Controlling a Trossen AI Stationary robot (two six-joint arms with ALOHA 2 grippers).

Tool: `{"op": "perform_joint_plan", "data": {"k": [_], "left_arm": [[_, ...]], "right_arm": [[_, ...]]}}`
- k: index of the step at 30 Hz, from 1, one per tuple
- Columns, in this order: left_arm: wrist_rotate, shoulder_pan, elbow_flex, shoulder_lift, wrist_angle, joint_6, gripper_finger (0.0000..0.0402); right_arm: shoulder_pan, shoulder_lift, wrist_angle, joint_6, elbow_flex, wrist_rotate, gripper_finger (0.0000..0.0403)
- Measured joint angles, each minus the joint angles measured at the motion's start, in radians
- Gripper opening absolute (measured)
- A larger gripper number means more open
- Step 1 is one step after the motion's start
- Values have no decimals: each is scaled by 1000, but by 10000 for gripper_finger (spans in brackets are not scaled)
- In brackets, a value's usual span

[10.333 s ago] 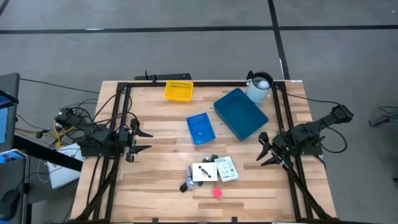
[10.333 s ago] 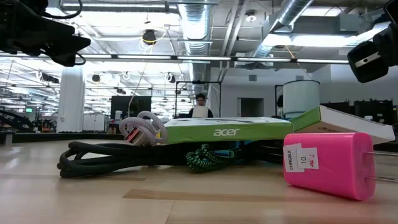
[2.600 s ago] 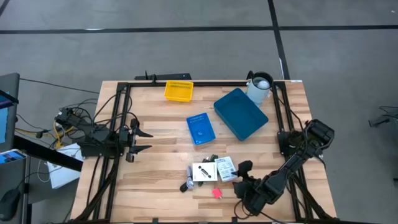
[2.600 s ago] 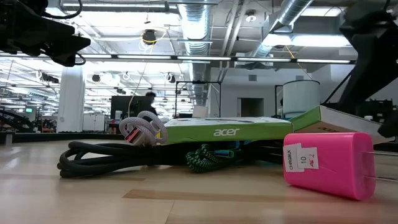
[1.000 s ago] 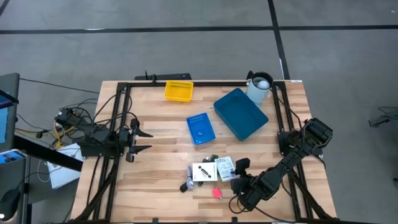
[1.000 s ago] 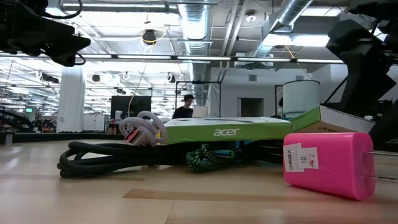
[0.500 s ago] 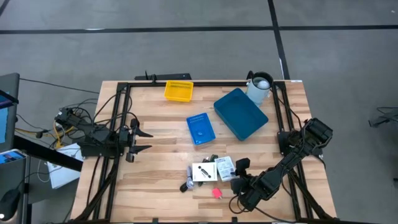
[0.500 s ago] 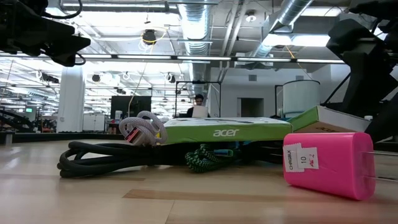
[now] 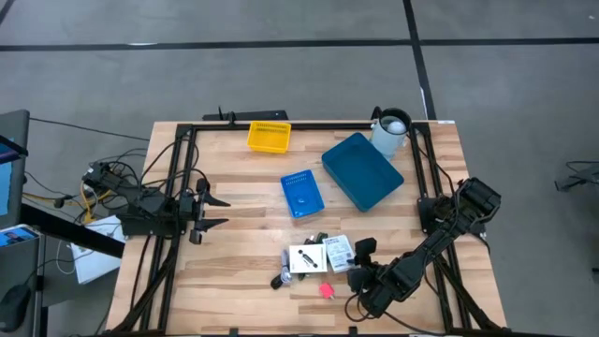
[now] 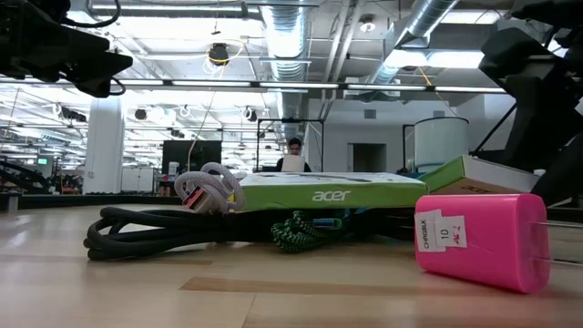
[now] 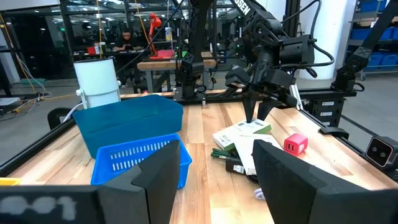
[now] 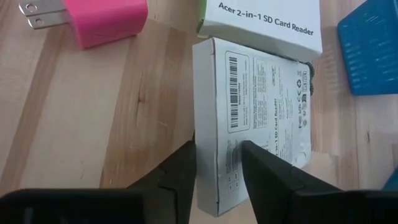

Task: Pick and place items into bin
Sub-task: Put the white card reader box into the yellow bin

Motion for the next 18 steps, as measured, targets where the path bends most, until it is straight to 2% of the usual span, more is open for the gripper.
{"op": "perform_joint_plan", "data": {"k": [18], "left_arm": [[0, 0, 0, 0, 0, 0, 192]], "right_arm": [[0, 0, 0, 26, 0, 15, 97]]}}
